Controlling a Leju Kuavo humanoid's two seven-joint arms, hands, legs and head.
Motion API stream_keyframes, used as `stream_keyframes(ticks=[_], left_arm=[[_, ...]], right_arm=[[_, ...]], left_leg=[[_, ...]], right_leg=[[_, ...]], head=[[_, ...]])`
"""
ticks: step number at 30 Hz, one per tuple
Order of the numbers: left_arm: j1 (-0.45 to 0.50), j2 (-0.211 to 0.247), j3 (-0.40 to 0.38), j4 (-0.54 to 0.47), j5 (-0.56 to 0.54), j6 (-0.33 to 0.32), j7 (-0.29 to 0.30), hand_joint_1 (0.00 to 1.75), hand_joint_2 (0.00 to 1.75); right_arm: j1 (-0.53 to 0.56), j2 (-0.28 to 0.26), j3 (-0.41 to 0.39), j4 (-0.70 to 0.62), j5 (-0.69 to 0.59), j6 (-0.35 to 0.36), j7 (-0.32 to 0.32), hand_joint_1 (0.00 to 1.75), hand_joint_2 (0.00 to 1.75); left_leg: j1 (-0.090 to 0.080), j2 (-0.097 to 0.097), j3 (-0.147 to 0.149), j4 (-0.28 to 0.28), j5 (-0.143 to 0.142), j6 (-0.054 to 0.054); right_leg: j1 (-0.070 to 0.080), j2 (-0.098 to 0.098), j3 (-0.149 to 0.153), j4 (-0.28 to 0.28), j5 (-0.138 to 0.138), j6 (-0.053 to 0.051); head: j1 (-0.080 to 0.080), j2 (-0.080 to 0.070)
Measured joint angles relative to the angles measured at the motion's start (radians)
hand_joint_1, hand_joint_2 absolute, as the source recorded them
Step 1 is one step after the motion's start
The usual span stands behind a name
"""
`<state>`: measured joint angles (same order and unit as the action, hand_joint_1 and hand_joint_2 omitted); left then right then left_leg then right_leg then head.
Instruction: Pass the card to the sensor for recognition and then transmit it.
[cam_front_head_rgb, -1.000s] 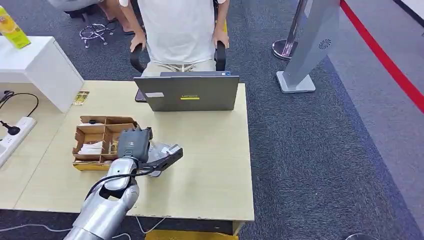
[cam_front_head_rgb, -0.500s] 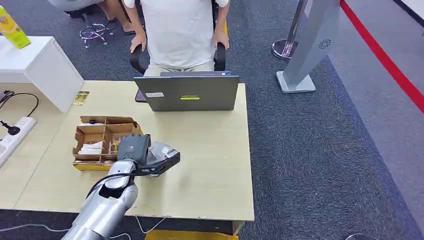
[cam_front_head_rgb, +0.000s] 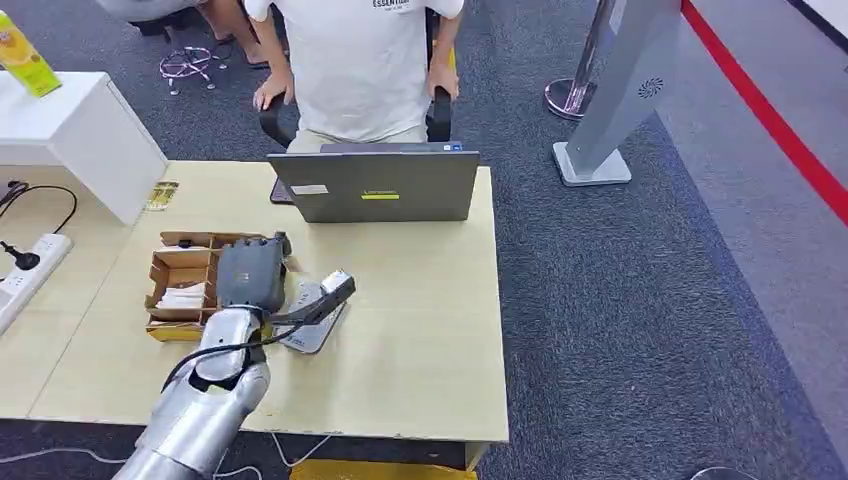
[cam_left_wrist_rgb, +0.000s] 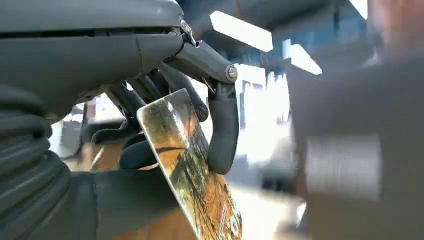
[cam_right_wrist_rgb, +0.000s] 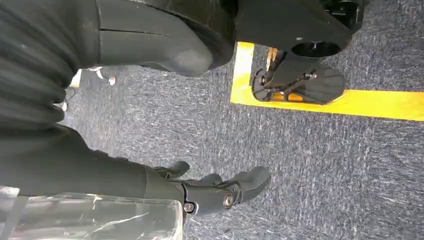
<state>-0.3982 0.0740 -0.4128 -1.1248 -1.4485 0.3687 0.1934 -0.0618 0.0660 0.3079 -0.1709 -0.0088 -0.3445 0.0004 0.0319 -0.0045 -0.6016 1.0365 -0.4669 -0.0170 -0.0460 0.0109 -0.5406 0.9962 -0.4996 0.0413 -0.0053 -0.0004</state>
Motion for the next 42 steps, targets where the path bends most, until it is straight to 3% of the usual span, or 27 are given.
stream_keyframes(ticks=[1, 5, 12, 15, 20, 23, 27, 28, 42], left_arm=[[-0.001, 0.010, 0.002, -0.048, -0.010, 0.029, -0.009, 1.75, 1.75], [0.002, 0.030, 0.007, -0.153, -0.018, 0.037, -0.023, 1.75, 1.75], [-0.007, 0.064, 0.032, -0.234, -0.042, 0.120, -0.057, 1.75, 1.75], [-0.066, 0.101, 0.070, -0.239, -0.061, 0.113, -0.069, 1.75, 1.75], [-0.193, 0.148, 0.148, -0.165, -0.080, 0.068, -0.075, 1.75, 1.75], [-0.271, 0.172, 0.167, -0.058, -0.098, 0.026, -0.053, 1.75, 1.75], [-0.354, 0.192, 0.181, 0.068, -0.091, 0.032, -0.053, 1.75, 1.75], [-0.362, 0.192, 0.181, 0.088, -0.091, 0.035, -0.053, 0.00, 1.75], [-0.377, 0.188, 0.182, 0.185, -0.079, 0.051, -0.050, 0.00, 1.75]], right_arm=[[0.000, 0.000, 0.001, 0.000, 0.001, 0.000, 0.000, 0.00, 1.75], [0.000, 0.002, 0.002, 0.000, 0.006, 0.000, 0.000, 0.00, 1.75], [0.000, 0.003, 0.012, 0.000, 0.020, 0.003, -0.003, 0.00, 1.75], [-0.001, 0.003, 0.016, 0.000, 0.031, 0.003, -0.003, 0.00, 1.75], [-0.001, 0.004, 0.016, 0.000, 0.034, 0.004, -0.010, 0.00, 1.75], [-0.003, 0.004, 0.016, 0.000, 0.033, 0.004, -0.011, 0.00, 1.75], [-0.002, 0.004, 0.016, 0.000, 0.031, 0.010, -0.006, 0.00, 1.75], [-0.003, 0.004, 0.016, 0.000, 0.031, 0.010, -0.005, 0.00, 1.75], [-0.004, 0.004, 0.016, 0.000, 0.024, 0.011, 0.003, 0.00, 1.75]], left_leg=[[0.000, 0.000, 0.000, 0.000, 0.000, 0.000], [0.000, 0.000, 0.000, 0.000, 0.000, 0.000], [0.000, 0.000, 0.000, 0.000, 0.001, 0.000], [0.001, 0.000, 0.000, 0.000, 0.001, 0.000], [0.002, 0.000, 0.000, 0.000, 0.002, -0.001], [0.002, 0.000, 0.000, 0.000, 0.003, -0.002], [0.002, 0.000, 0.000, 0.000, 0.003, -0.002], [0.002, 0.000, 0.000, 0.000, 0.003, -0.002], [0.002, 0.001, 0.000, 0.000, 0.003, -0.002]], right_leg=[[0.000, 0.000, 0.000, 0.000, 0.000, 0.000], [0.000, 0.000, 0.000, 0.000, 0.000, 0.000], [0.000, 0.000, 0.000, 0.000, 0.000, 0.000], [0.001, 0.000, 0.000, 0.000, 0.001, 0.000], [0.001, 0.000, -0.001, 0.001, 0.002, -0.001], [0.001, 0.000, -0.001, 0.001, 0.002, -0.002], [0.001, 0.000, -0.002, 0.001, 0.003, -0.002], [0.001, 0.000, -0.002, 0.001, 0.003, -0.002], [0.001, 0.001, -0.002, 0.001, 0.003, -0.002]], head=[[0.000, 0.000], [0.000, 0.000], [0.000, 0.000], [0.000, 0.000], [0.000, 0.000], [0.000, 0.000], [0.000, 0.000], [0.000, 0.000], [0.000, 0.000]])
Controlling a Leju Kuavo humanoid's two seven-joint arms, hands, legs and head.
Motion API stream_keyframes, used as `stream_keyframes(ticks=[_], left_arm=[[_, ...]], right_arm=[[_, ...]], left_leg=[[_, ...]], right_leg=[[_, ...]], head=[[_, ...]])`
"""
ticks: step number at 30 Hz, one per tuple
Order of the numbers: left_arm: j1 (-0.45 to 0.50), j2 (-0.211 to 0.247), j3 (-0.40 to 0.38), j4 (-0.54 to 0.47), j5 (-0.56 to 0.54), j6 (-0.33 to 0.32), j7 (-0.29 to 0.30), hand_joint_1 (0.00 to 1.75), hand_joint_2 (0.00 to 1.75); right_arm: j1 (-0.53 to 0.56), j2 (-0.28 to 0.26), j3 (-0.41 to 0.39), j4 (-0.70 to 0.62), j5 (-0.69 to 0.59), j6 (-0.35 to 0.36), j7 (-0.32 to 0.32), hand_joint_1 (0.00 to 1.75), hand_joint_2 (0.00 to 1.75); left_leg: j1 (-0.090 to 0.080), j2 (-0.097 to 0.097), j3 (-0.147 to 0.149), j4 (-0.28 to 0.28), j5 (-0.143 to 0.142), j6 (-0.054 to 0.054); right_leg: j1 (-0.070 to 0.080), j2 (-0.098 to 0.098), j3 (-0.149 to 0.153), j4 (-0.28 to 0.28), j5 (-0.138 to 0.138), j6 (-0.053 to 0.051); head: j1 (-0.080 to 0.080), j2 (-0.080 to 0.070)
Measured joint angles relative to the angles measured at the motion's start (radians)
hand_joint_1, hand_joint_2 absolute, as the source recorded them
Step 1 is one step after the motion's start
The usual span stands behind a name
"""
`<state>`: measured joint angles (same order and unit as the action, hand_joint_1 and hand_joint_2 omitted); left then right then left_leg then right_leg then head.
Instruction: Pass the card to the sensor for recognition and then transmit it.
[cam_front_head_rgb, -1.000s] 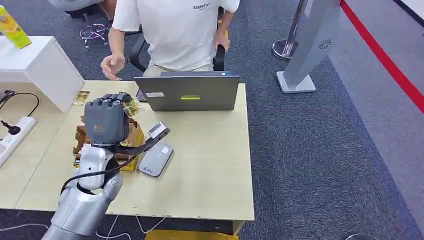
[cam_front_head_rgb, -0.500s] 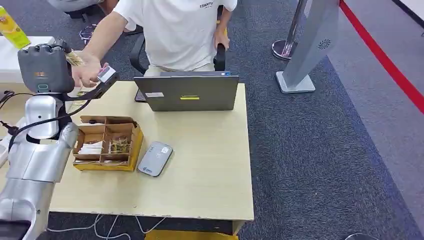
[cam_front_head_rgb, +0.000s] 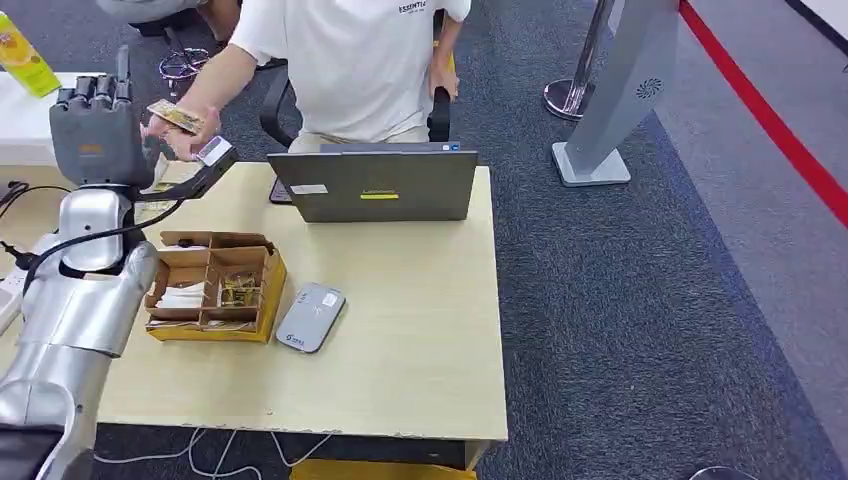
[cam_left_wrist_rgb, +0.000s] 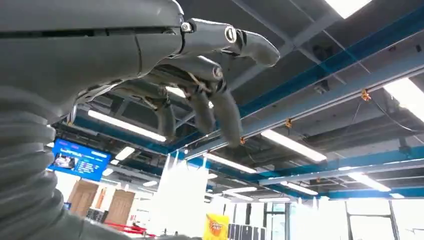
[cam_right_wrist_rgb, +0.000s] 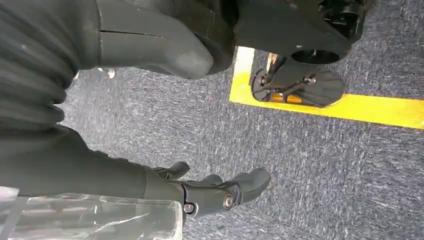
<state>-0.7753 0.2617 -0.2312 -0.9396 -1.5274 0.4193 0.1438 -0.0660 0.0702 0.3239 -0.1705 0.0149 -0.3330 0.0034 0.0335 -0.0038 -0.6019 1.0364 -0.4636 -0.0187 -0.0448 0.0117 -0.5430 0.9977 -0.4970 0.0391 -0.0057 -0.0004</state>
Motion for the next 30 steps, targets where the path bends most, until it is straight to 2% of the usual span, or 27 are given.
stream_keyframes(ticks=[6, 9, 13, 20, 22, 24, 25, 28, 30], left_arm=[[0.043, -0.006, 0.000, -0.028, 0.048, 0.014, -0.021, 0.00, 1.75], [0.131, -0.010, 0.000, -0.129, 0.081, 0.013, -0.042, 0.00, 1.75], [0.262, -0.013, -0.001, -0.307, 0.087, -0.002, -0.042, 0.00, 1.75], [0.318, -0.012, -0.001, -0.414, 0.090, -0.011, -0.039, 0.00, 1.75], [0.341, -0.011, -0.001, -0.441, 0.101, 0.003, -0.059, 0.00, 1.75], [0.405, -0.011, -0.001, -0.512, 0.103, 0.021, -0.081, 0.00, 1.75], [0.456, -0.011, -0.004, -0.566, 0.089, 0.009, -0.087, 0.00, 1.75], [0.622, 0.015, -0.037, -0.715, 0.062, -0.124, -0.079, 0.00, 1.75], [0.723, 0.042, -0.077, -0.795, 0.050, -0.162, -0.054, 0.00, 1.75]], right_arm=[[0.000, 0.000, 0.000, 0.000, -0.008, -0.003, 0.003, 0.00, 1.75], [0.002, 0.000, -0.002, 0.000, -0.018, -0.007, 0.003, 0.00, 1.75], [0.004, 0.000, -0.005, 0.000, -0.025, -0.009, 0.003, 0.00, 1.75], [0.004, 0.000, -0.008, 0.000, -0.026, -0.009, 0.003, 0.00, 1.75], [0.004, 0.000, -0.010, 0.000, -0.033, -0.010, 0.003, 0.00, 1.75], [0.005, 0.003, -0.018, 0.000, -0.047, -0.015, 0.000, 0.00, 1.75], [0.006, 0.004, -0.027, 0.000, -0.058, -0.021, -0.002, 0.00, 1.75], [0.012, 0.009, -0.052, 0.000, -0.090, -0.036, -0.006, 0.00, 1.75], [0.016, 0.012, -0.069, 0.000, -0.102, -0.044, -0.006, 0.00, 1.75]], left_leg=[[0.000, 0.000, 0.000, 0.000, 0.000, 0.000], [0.000, 0.000, 0.000, 0.000, 0.000, 0.000], [0.000, 0.000, -0.002, 0.000, 0.000, 0.000], [0.000, 0.000, -0.002, 0.000, 0.000, 0.000], [0.000, 0.000, -0.002, 0.000, 0.000, 0.000], [0.000, 0.002, -0.002, 0.000, 0.000, 0.000], [0.000, 0.003, -0.002, 0.000, -0.001, 0.000], [-0.001, 0.003, -0.002, 0.000, -0.003, 0.000], [0.000, 0.004, -0.002, 0.000, -0.004, -0.001]], right_leg=[[0.000, 0.000, 0.000, 0.000, 0.000, 0.000], [0.000, 0.000, 0.000, 0.000, 0.000, 0.000], [0.000, 0.000, -0.003, 0.000, 0.000, 0.000], [0.000, 0.000, -0.002, 0.000, 0.000, 0.000], [0.000, 0.000, -0.001, 0.000, 0.000, 0.000], [0.000, 0.001, -0.002, 0.000, 0.000, 0.000], [0.000, 0.003, -0.002, 0.000, 0.000, 0.000], [0.000, 0.003, -0.003, -0.001, -0.002, 0.000], [0.000, 0.003, -0.004, -0.001, -0.003, -0.001]], head=[[0.000, 0.000], [0.000, 0.000], [0.000, 0.000], [0.000, 0.000], [0.000, 0.000], [0.000, 0.000], [0.001, 0.000], [0.000, 0.000], [-0.001, 0.000]])
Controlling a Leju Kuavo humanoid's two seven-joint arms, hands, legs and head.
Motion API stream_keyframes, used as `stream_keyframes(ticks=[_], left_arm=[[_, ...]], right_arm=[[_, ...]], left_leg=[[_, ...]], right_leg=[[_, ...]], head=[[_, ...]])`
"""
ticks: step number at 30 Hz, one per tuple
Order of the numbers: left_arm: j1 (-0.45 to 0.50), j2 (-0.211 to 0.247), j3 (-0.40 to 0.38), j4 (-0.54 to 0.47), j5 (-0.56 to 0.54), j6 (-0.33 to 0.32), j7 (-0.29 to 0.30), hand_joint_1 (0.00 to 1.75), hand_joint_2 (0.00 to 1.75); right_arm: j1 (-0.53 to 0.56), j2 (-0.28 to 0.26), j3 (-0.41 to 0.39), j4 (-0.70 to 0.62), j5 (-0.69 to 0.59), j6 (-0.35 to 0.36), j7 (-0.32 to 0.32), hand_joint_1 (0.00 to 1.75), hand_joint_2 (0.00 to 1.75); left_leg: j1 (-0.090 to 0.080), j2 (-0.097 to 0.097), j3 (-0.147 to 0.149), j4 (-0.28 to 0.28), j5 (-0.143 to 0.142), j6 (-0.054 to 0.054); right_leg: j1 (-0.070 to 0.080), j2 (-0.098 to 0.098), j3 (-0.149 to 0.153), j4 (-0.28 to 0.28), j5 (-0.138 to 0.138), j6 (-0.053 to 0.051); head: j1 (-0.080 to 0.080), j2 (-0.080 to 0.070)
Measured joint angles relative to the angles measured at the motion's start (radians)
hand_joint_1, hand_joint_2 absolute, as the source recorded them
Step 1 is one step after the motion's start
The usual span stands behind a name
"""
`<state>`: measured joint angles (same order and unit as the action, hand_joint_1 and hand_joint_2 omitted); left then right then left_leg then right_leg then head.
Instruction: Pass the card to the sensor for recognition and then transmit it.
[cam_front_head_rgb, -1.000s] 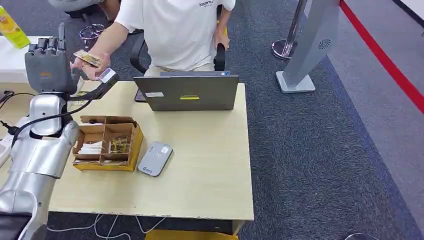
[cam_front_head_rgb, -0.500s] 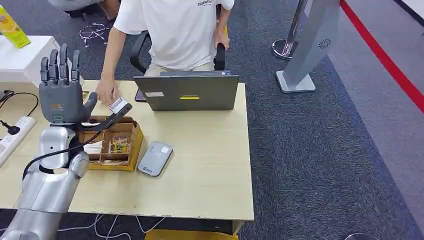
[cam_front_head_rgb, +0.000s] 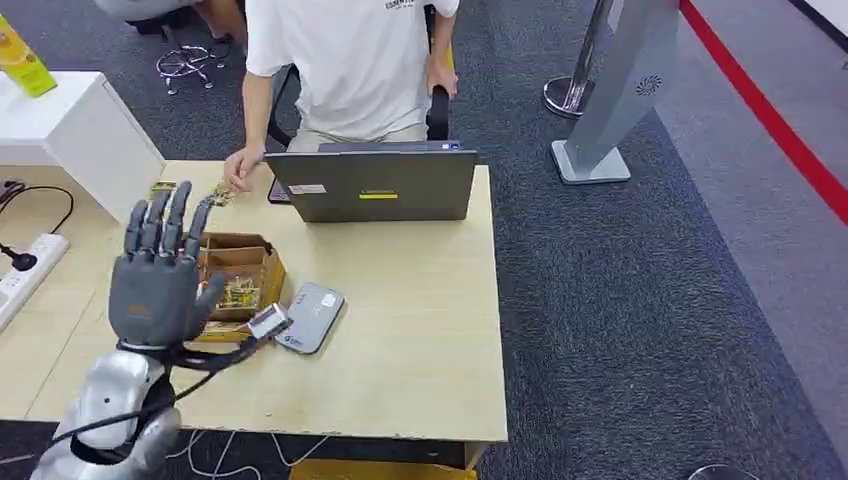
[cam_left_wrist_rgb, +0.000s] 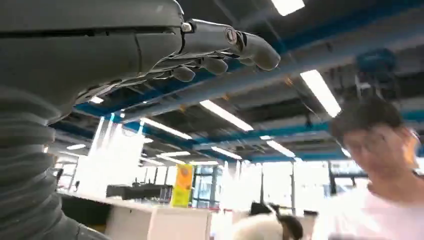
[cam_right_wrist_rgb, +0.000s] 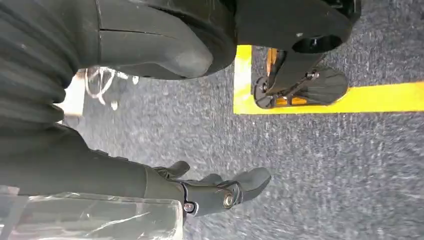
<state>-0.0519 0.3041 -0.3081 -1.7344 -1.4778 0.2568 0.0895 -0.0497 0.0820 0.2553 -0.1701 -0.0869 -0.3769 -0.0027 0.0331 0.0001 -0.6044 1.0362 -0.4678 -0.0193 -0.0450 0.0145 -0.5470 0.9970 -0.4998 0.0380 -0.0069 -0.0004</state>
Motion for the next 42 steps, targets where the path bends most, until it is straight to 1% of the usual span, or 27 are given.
stream_keyframes(ticks=[2, 5, 7, 9, 15, 19, 24, 29, 34, 38, 40, 42], left_arm=[[0.057, 0.018, -0.027, -0.040, 0.001, -0.048, 0.030, 0.00, 1.75], [0.103, 0.059, -0.050, -0.058, 0.064, -0.176, 0.064, 0.00, 1.75], [0.114, 0.086, -0.051, -0.058, 0.106, -0.215, 0.065, 0.00, 1.75], [0.119, 0.103, -0.051, -0.056, 0.130, -0.233, 0.062, 0.00, 1.75], [0.133, 0.134, -0.051, -0.056, 0.161, -0.255, 0.060, 0.00, 1.75], [0.139, 0.153, -0.051, -0.056, 0.184, -0.284, 0.086, 0.00, 1.75], [0.139, 0.156, -0.034, -0.039, 0.202, -0.296, 0.117, 0.00, 1.75], [0.136, 0.147, 0.009, 0.011, 0.204, -0.295, 0.137, 0.00, 1.75], [0.130, 0.134, 0.029, 0.052, 0.197, -0.291, 0.146, 0.00, 1.75], [0.118, 0.115, 0.045, 0.079, 0.184, -0.285, 0.150, 0.00, 1.75], [0.107, 0.102, 0.049, 0.102, 0.169, -0.272, 0.150, 0.00, 1.75], [0.092, 0.082, 0.049, 0.129, 0.143, -0.236, 0.148, 0.00, 1.75]], right_arm=[[0.002, 0.001, -0.012, 0.000, -0.006, 0.000, -0.001, 0.00, 1.75], [0.002, 0.004, -0.024, 0.000, -0.007, 0.000, -0.008, 0.00, 1.75], [0.003, 0.005, -0.031, 0.000, -0.005, 0.002, -0.009, 0.00, 1.75], [0.002, 0.005, -0.034, 0.000, -0.005, 0.002, -0.008, 0.00, 1.75], [0.002, 0.005, -0.037, 0.000, 0.000, 0.002, 0.000, 0.00, 1.75], [0.003, 0.005, -0.037, 0.000, 0.005, 0.008, 0.003, 0.00, 1.75], [0.002, 0.005, -0.037, 0.000, 0.023, 0.021, 0.003, 0.00, 1.75], [0.001, 0.005, -0.036, 0.000, 0.035, 0.034, 0.003, 0.00, 1.75], [-0.001, 0.005, -0.033, 0.000, 0.043, 0.035, 0.008, 0.00, 1.75], [-0.002, 0.005, -0.032, 0.000, 0.047, 0.037, 0.009, 0.00, 1.75], [-0.002, 0.005, -0.031, 0.000, 0.055, 0.043, 0.009, 0.00, 1.75], [-0.003, 0.005, -0.029, 0.000, 0.058, 0.047, 0.009, 0.00, 1.75]], left_leg=[[0.000, -0.001, 0.000, 0.000, 0.000, 0.000], [0.001, -0.001, 0.000, -0.001, 0.000, 0.000], [0.001, -0.001, 0.000, -0.001, 0.000, 0.000], [0.001, -0.001, 0.000, -0.001, 0.001, 0.000], [0.001, -0.001, 0.000, -0.001, 0.002, 0.000], [0.001, -0.002, 0.000, -0.001, 0.002, 0.000], [0.001, -0.002, 0.000, -0.001, 0.002, 0.000], [0.001, -0.002, 0.000, -0.001, 0.002, 0.000], [0.001, -0.002, 0.000, 0.000, 0.002, 0.000], [0.001, -0.002, 0.000, 0.000, 0.002, 0.000], [0.001, -0.002, 0.000, 0.000, 0.002, 0.000], [0.001, -0.002, 0.000, 0.000, 0.002, 0.000]], right_leg=[[0.000, -0.001, 0.001, 0.000, -0.001, 0.001], [0.000, -0.001, 0.001, 0.000, -0.001, 0.001], [0.001, -0.001, 0.001, 0.001, -0.001, 0.001], [0.001, -0.001, 0.001, 0.001, -0.001, 0.000], [0.001, -0.001, 0.001, 0.001, 0.000, 0.000], [0.001, -0.001, 0.001, 0.001, 0.000, 0.000], [0.001, -0.002, 0.001, 0.001, 0.000, 0.000], [0.001, -0.001, 0.001, 0.001, 0.000, 0.000], [0.001, -0.001, 0.001, 0.001, 0.000, 0.000], [0.001, -0.002, 0.001, 0.001, 0.000, 0.000], [0.001, -0.002, 0.001, 0.001, 0.000, 0.000], [0.001, -0.002, 0.001, 0.001, 0.000, 0.000]], head=[[0.000, 0.000], [0.000, 0.000], [0.000, 0.000], [0.000, 0.000], [0.000, 0.000], [0.000, 0.000], [0.000, 0.000], [0.000, 0.000], [0.000, 0.000], [0.000, 0.000], [0.000, 0.000], [0.000, 0.000]])
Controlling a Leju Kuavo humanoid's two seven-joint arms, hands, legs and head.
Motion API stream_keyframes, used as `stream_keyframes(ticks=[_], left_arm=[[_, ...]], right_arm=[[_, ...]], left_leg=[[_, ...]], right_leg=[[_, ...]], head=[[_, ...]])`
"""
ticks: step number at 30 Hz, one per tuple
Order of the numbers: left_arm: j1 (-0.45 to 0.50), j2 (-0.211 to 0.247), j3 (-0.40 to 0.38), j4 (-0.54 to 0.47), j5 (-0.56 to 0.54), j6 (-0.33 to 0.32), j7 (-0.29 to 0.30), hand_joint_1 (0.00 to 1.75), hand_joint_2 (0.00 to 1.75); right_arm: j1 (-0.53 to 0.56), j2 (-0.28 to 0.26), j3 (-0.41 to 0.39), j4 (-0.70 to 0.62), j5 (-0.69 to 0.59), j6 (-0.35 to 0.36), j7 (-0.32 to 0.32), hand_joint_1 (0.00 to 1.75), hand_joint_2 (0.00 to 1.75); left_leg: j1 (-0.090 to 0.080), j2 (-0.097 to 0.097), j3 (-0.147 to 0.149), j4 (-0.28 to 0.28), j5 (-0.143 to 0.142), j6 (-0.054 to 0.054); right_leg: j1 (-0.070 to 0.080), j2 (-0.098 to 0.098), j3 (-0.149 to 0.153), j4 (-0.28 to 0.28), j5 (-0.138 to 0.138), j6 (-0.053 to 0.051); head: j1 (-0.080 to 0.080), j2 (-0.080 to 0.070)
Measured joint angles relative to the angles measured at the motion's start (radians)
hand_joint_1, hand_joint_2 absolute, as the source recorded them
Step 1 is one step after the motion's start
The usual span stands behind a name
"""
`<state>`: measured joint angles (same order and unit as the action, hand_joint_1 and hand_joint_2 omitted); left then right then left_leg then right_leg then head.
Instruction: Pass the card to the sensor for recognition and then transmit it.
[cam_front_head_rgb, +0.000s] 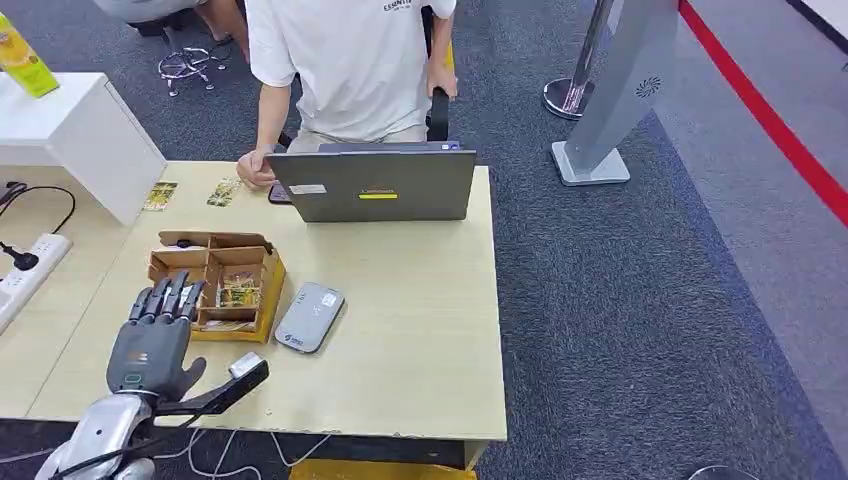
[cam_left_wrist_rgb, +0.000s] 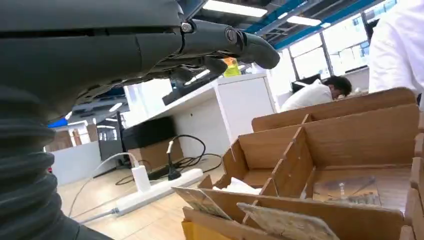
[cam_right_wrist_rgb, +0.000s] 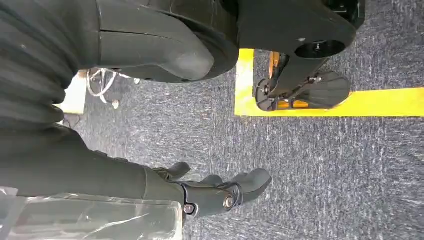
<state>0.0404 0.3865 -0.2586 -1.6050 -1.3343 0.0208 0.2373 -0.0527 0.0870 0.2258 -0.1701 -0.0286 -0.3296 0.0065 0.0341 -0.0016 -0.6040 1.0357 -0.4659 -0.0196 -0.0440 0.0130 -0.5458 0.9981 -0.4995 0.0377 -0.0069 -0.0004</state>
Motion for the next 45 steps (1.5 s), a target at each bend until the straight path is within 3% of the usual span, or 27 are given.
stream_keyframes(ticks=[13, 27, 28, 45], left_arm=[[-0.087, -0.118, 0.000, 0.158, -0.076, 0.066, 0.000, 0.00, 1.75], [-0.127, -0.146, 0.009, 0.264, -0.070, 0.096, 0.006, 0.00, 1.75], [-0.130, -0.147, 0.012, 0.273, -0.069, 0.100, 0.006, 1.75, 1.75], [-0.130, -0.161, 0.045, 0.303, -0.050, 0.135, -0.034, 1.75, 1.75]], right_arm=[[-0.005, 0.000, 0.023, 0.000, 0.020, 0.006, 0.002, 0.00, 1.75], [-0.006, 0.000, 0.026, 0.000, 0.035, 0.013, 0.005, 0.00, 1.75], [-0.005, 0.000, 0.027, 0.000, 0.035, 0.013, 0.005, 0.00, 1.75], [-0.005, -0.002, 0.037, 0.000, 0.037, 0.014, 0.003, 0.00, 1.75]], left_leg=[[0.000, 0.000, 0.000, 0.000, 0.000, 0.000], [0.000, 0.000, 0.000, 0.000, 0.000, 0.000], [0.000, 0.000, 0.000, 0.000, 0.000, 0.000], [0.000, 0.000, 0.000, 0.000, 0.000, 0.000]], right_leg=[[0.000, 0.000, 0.000, 0.000, 0.001, 0.000], [0.000, 0.000, 0.000, 0.000, 0.001, 0.000], [0.000, 0.000, 0.000, 0.000, 0.001, 0.000], [0.000, 0.000, 0.000, 0.000, 0.001, 0.000]], head=[[0.000, 0.000], [0.000, 0.000], [0.000, 0.000], [0.000, 0.000]])
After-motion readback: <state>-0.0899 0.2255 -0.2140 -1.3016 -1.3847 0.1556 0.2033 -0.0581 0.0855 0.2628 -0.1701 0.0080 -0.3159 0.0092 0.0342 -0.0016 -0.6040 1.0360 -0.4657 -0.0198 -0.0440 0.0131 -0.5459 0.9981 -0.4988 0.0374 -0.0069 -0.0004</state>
